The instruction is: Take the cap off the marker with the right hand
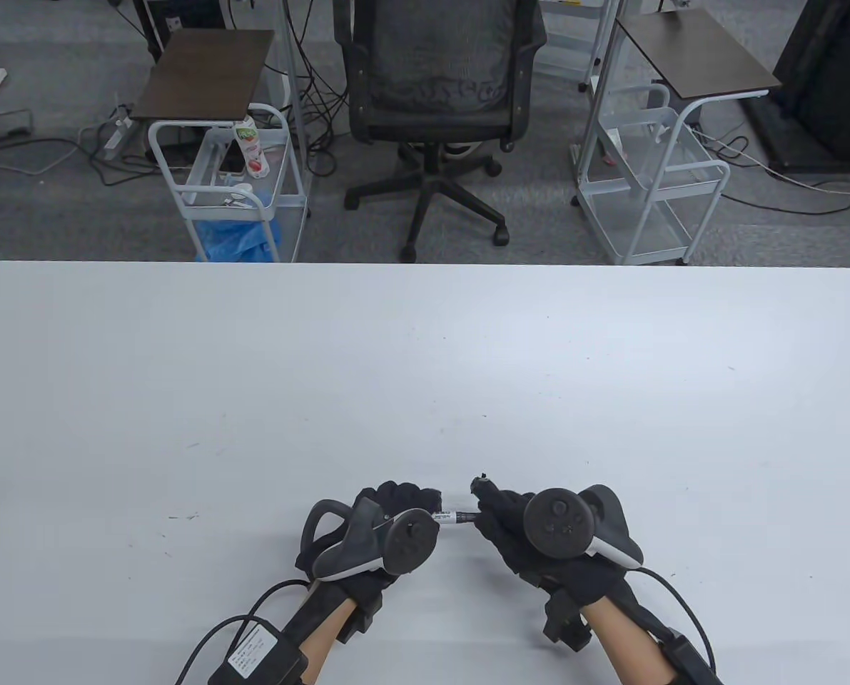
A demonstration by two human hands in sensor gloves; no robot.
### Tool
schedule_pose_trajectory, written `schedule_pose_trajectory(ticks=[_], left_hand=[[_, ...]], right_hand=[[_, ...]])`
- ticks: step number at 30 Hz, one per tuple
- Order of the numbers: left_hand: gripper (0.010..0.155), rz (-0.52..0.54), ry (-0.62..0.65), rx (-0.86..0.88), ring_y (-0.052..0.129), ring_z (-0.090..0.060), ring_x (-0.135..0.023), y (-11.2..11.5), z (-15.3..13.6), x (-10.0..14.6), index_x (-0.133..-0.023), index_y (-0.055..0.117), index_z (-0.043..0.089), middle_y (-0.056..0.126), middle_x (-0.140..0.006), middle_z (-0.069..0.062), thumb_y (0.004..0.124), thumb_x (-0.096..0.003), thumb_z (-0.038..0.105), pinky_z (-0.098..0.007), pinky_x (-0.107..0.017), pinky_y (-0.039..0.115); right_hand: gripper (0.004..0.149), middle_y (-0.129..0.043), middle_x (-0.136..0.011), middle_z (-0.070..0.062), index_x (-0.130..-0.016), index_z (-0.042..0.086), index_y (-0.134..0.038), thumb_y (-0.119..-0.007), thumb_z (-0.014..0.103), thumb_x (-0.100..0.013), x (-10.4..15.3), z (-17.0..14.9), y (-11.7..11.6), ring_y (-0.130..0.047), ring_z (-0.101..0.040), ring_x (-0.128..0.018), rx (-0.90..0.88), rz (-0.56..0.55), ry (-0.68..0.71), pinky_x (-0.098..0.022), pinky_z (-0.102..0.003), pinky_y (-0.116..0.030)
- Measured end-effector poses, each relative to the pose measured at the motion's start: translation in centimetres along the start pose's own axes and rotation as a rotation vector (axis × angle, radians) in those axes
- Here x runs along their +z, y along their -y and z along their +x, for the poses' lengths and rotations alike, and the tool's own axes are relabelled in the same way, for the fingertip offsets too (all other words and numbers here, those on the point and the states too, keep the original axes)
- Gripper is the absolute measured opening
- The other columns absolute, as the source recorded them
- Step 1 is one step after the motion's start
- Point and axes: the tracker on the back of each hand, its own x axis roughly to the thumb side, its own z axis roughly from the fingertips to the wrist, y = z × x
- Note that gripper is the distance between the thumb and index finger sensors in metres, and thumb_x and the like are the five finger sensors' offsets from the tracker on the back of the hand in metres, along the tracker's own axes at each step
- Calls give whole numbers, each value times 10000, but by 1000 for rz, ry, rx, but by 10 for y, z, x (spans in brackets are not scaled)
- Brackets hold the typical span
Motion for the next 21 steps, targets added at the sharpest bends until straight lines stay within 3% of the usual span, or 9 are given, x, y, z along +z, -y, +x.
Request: schedule_pose_trajectory(ticks=[7,21], left_hand=[[530,38,75,32,839,-169,-794,5,5,1,-1017,647,218,830,-931,12,679,-517,391,-388,-684,741],[527,79,130,178,926,-140,-594,-2,-2,-1,-932,796,136,962,-748,-4,666,-501,408,-324,-563,819]], right_hand=[[478,-933,-690,1,-931,68,-765,-619,359,-581,0,-4,-5,-921,-167,-495,-4,-16,38,-404,-280,-814],[464,-926,-557,88,-820,86,-834,-600,371,-538,8,0,-2,-912,-103,-417,210,-167,201,-359,-255,-808]])
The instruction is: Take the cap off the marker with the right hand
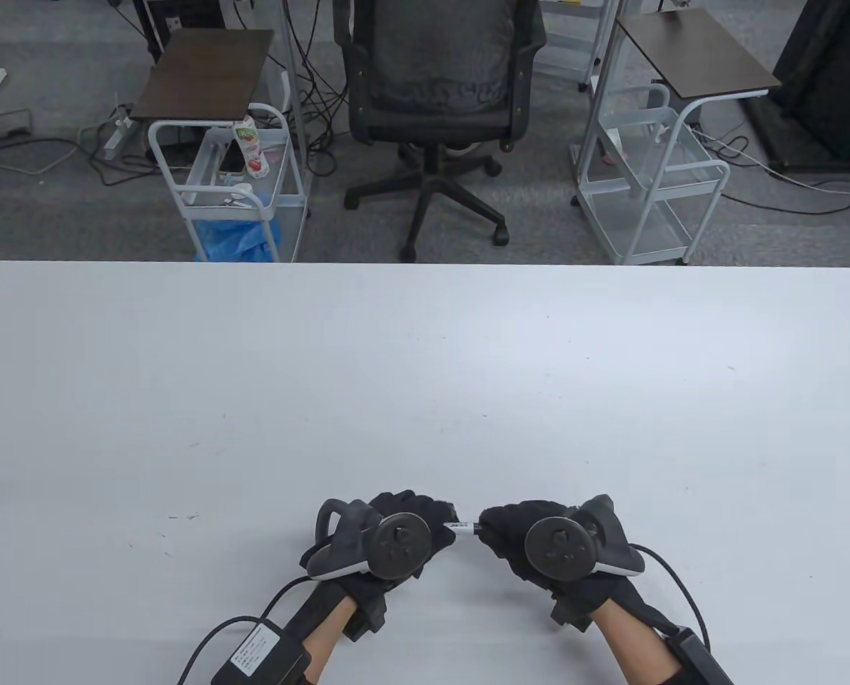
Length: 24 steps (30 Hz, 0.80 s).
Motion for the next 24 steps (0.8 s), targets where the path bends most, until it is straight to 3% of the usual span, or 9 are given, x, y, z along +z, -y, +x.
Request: schedule_pose_trajectory(ticks=[7,9,10,12,13,16,19,24], left_hand=[[531,-36,11,118,950,-154,-497,-17,-8,-3,-895,846,81,1009,-650,-30,670,-505,396,-343,-519,842],[532,-36,-44,69,959,-130,-479,-26,-30,7,-888,853,92,1018,-632,-7,658,-506,408,-326,-512,857],[530,6,-76,128,962,-138,-494,-33,-42,14,-895,854,92,1020,-646,-13,671,-509,405,-335,-523,855],[532,52,-112,192,943,-155,-533,-47,-51,17,-920,832,88,1000,-680,-26,677,-520,403,-365,-566,823],[534,72,-132,172,936,-155,-563,-52,-52,17,-935,817,103,989,-707,-19,678,-517,405,-374,-593,806],[532,136,-198,70,920,-154,-669,-74,-59,16,-975,777,147,952,-800,9,687,-522,410,-398,-659,766],[527,195,-280,-2,894,-168,-778,-96,-69,7,-1010,738,197,910,-895,31,717,-520,388,-438,-709,733],[528,166,-424,-146,829,-193,-903,-112,-91,-16,-1044,667,243,831,-995,44,708,-528,343,-521,-776,676]], right_hand=[[458,-923,-530,90,-801,81,-836,-603,364,-526,3,13,8,-908,-94,-392,198,-123,95,-342,-249,-807],[456,-917,-542,132,-812,127,-822,-586,388,-521,13,-5,18,-913,-53,-404,397,-164,34,-352,-213,-820],[457,-922,-549,156,-819,147,-824,-580,405,-531,19,-17,29,-922,-30,-410,391,-223,-11,-354,-194,-833],[462,-928,-573,64,-840,79,-819,-615,362,-538,22,-27,37,-910,-122,-434,153,-244,-88,-374,-272,-802],[464,-936,-579,46,-844,67,-822,-627,354,-538,20,-27,39,-914,-141,-437,140,-250,-83,-374,-286,-802],[467,-945,-624,57,-871,104,-812,-627,376,-539,19,-22,41,-929,-132,-474,256,-222,-82,-395,-272,-817],[470,-943,-681,30,-908,103,-791,-629,354,-545,17,-16,41,-932,-158,-524,228,-195,-86,-420,-292,-815],[473,-929,-754,10,-953,109,-759,-628,324,-552,18,-13,45,-929,-182,-590,239,-192,-87,-447,-305,-811]])
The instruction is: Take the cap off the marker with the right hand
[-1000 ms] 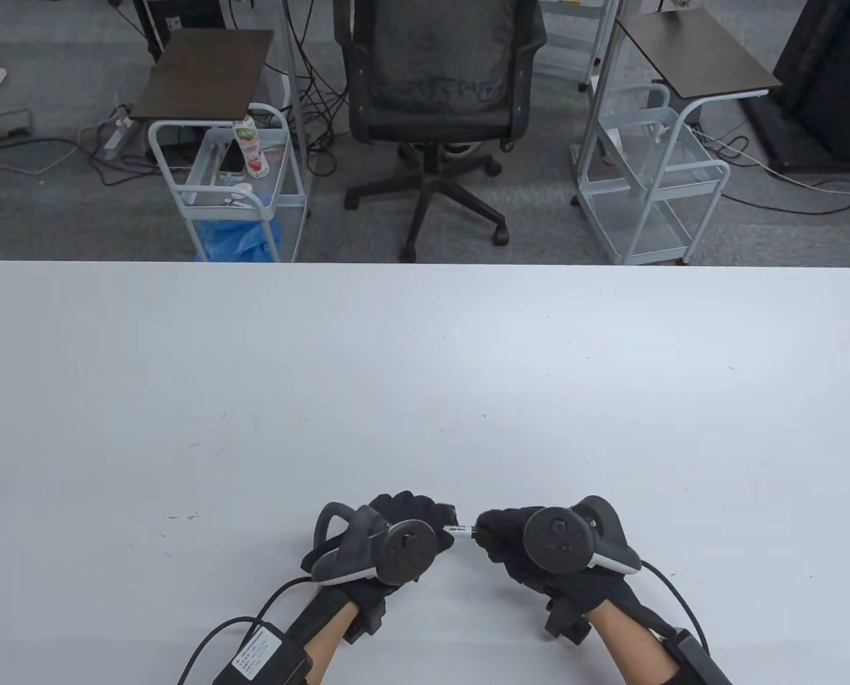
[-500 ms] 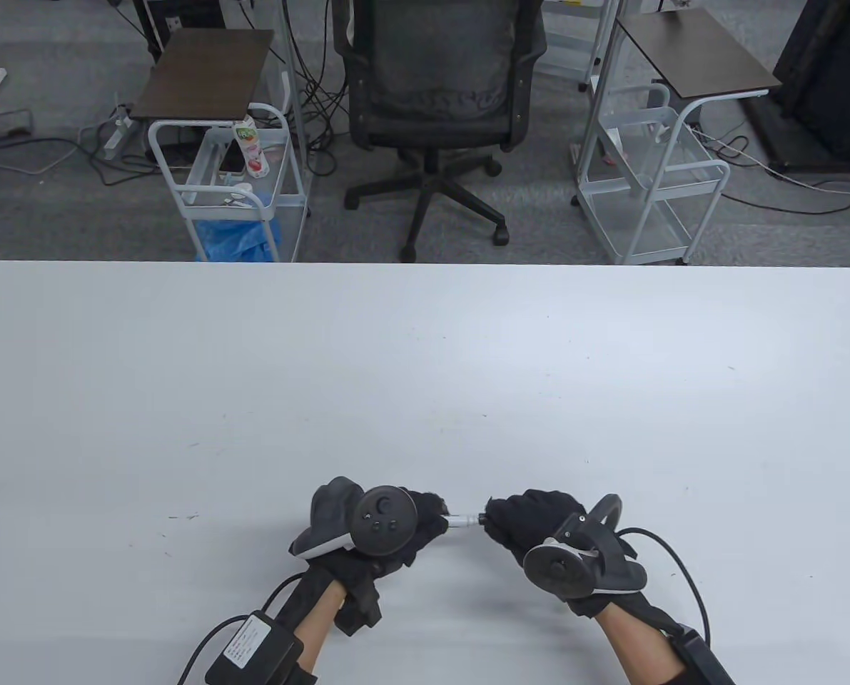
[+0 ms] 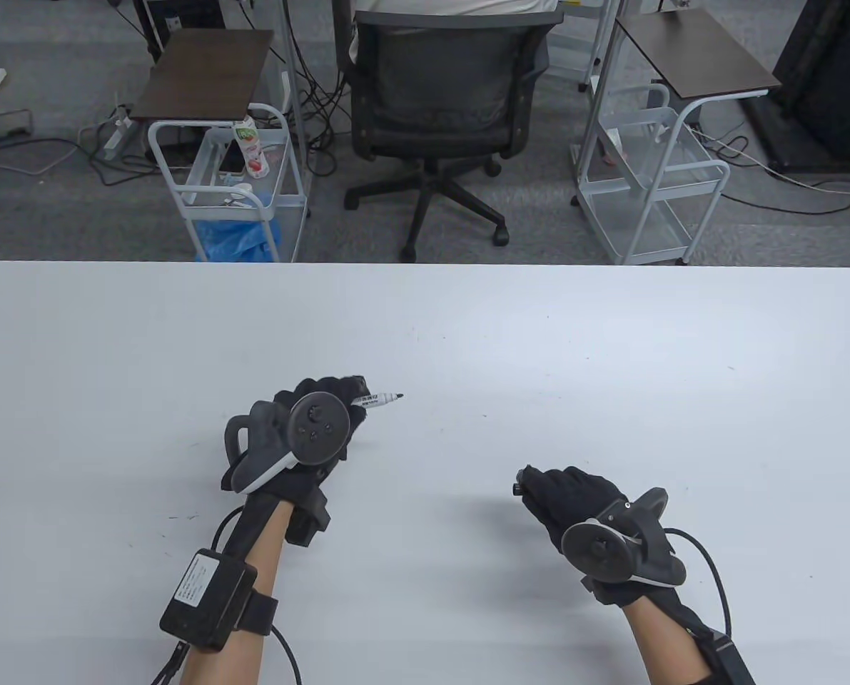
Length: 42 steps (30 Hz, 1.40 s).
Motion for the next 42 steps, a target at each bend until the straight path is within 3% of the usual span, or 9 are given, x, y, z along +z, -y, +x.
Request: schedule_pose_trajectory(ticks=[3,8,13,22,32,36,39,42], left_hand=[[528,-41,-71,-72,805,-201,-937,14,-10,-16,-1048,651,248,807,-1018,41,705,-530,333,-552,-796,657],[521,-83,-187,-169,817,-185,-949,60,-33,-35,-1031,675,264,821,-1013,65,733,-518,338,-570,-788,687],[512,-195,-310,-189,803,-189,-965,105,-52,-50,-1017,693,292,808,-1021,68,755,-512,351,-560,-789,686],[487,-307,-386,-251,812,-186,-926,136,-56,-65,-989,727,307,811,-985,64,770,-508,370,-533,-802,651],[508,-334,-398,-266,760,-207,-973,135,-57,-63,-1015,693,319,753,-1040,40,776,-517,372,-562,-828,586],[613,-367,-377,-289,711,-257,-1034,131,-55,-59,-1085,615,296,702,-1117,-9,746,-506,446,-591,-843,525],[721,-343,-348,-270,573,-321,-1112,114,-50,-51,-1141,518,287,563,-1212,-60,727,-489,513,-627,-860,424],[759,-320,-309,-236,496,-361,-1152,81,-42,-42,-1171,473,290,488,-1262,-93,687,-492,551,-645,-863,384]], right_hand=[[473,-933,-766,1,-957,114,-761,-639,326,-553,0,-2,1,-932,-192,-602,-21,-3,-10,-448,-310,-812],[476,-923,-792,-6,-972,114,-746,-633,316,-557,-1,-5,-1,-927,-200,-627,-35,16,-13,-451,-309,-813],[476,-918,-801,-6,-978,116,-741,-632,310,-558,-1,-8,1,-925,-199,-634,-40,26,-23,-453,-309,-813],[474,-927,-805,-16,-977,123,-751,-655,319,-556,-1,-13,1,-928,-207,-637,-56,41,-42,-454,-313,-814],[476,-921,-815,-17,-985,123,-743,-653,306,-555,-1,-13,1,-925,-207,-646,-51,37,-37,-455,-309,-814],[476,-921,-816,-17,-985,124,-742,-654,308,-556,-1,-14,1,-925,-207,-646,-55,38,-42,-454,-308,-815],[477,-923,-814,-19,-985,122,-744,-655,310,-556,0,-16,1,-926,-207,-646,-61,36,-53,-453,-308,-814],[476,-923,-816,-18,-985,125,-744,-656,311,-557,0,-17,1,-926,-208,-646,-63,34,-59,-452,-308,-815]])
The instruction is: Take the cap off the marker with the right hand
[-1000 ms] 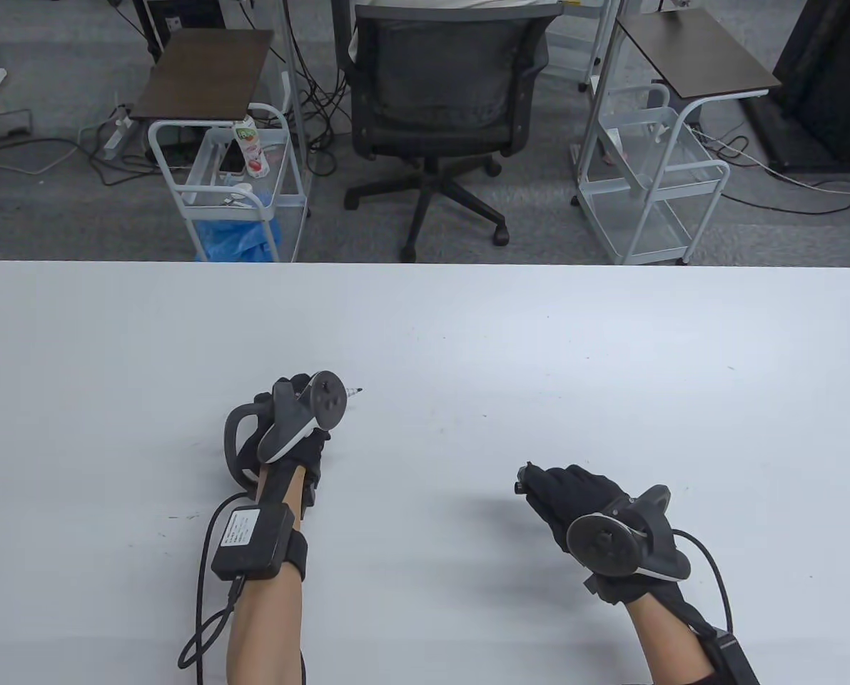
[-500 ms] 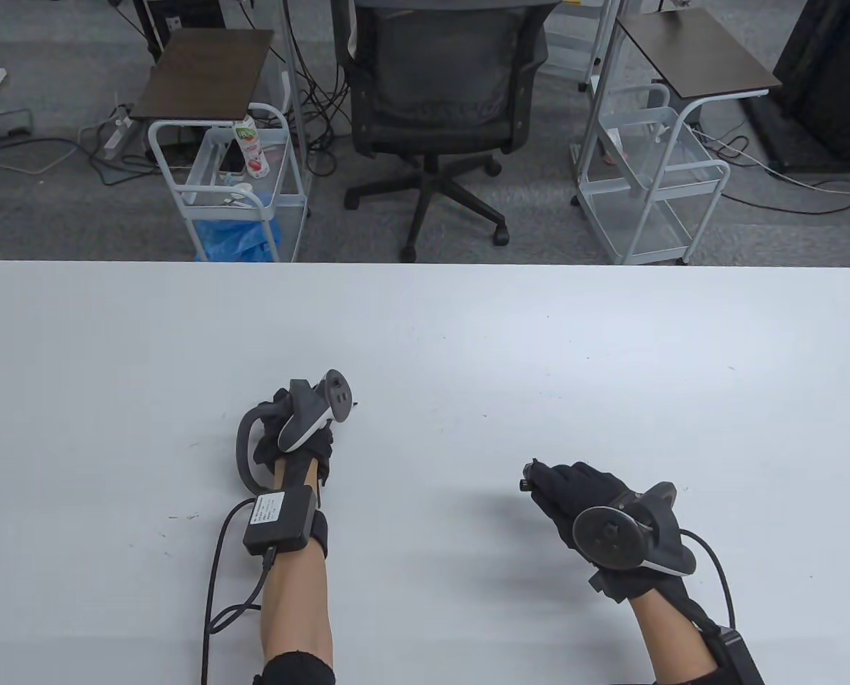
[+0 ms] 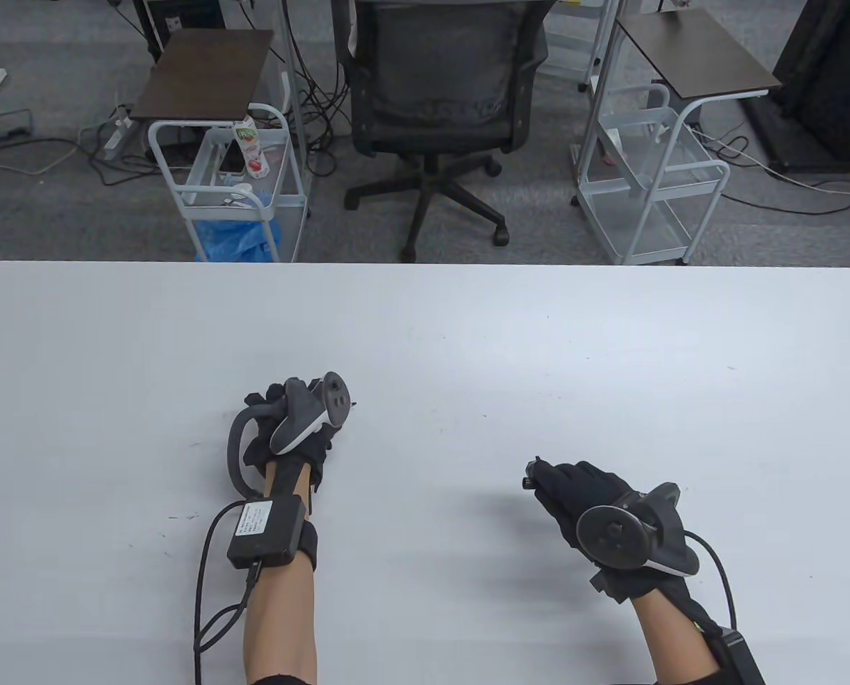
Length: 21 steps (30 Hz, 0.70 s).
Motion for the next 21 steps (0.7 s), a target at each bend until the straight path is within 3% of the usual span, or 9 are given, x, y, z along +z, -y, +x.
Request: schedule_pose_trajectory(ticks=[5,11,15,21], left_hand=[[799,118,89,99,379,-405,-1192,-52,-4,45,-1215,422,267,356,-1312,-146,591,-508,597,-659,-871,319],[834,238,263,154,266,-432,-1211,-84,1,103,-1222,339,280,245,-1326,-148,543,-498,642,-675,-868,246],[832,283,306,146,254,-469,-1206,-73,5,128,-1226,314,324,235,-1325,-169,516,-494,663,-682,-865,265],[847,170,360,192,185,-456,-1201,-9,22,137,-1229,270,339,155,-1321,-139,479,-486,690,-684,-862,253]], right_hand=[[475,-922,-823,-23,-986,131,-745,-661,313,-556,0,-1,0,-925,-211,-651,2,0,-9,-454,-310,-814],[475,-925,-825,-27,-985,125,-747,-667,311,-554,1,-1,-1,-928,-213,-650,24,-9,-29,-453,-311,-815],[473,-931,-826,-33,-981,127,-755,-677,313,-553,0,-1,-2,-929,-217,-652,39,-4,-39,-454,-312,-816],[469,-939,-837,-49,-975,126,-767,-707,306,-546,0,-7,-4,-941,-224,-651,46,5,-88,-452,-314,-820]])
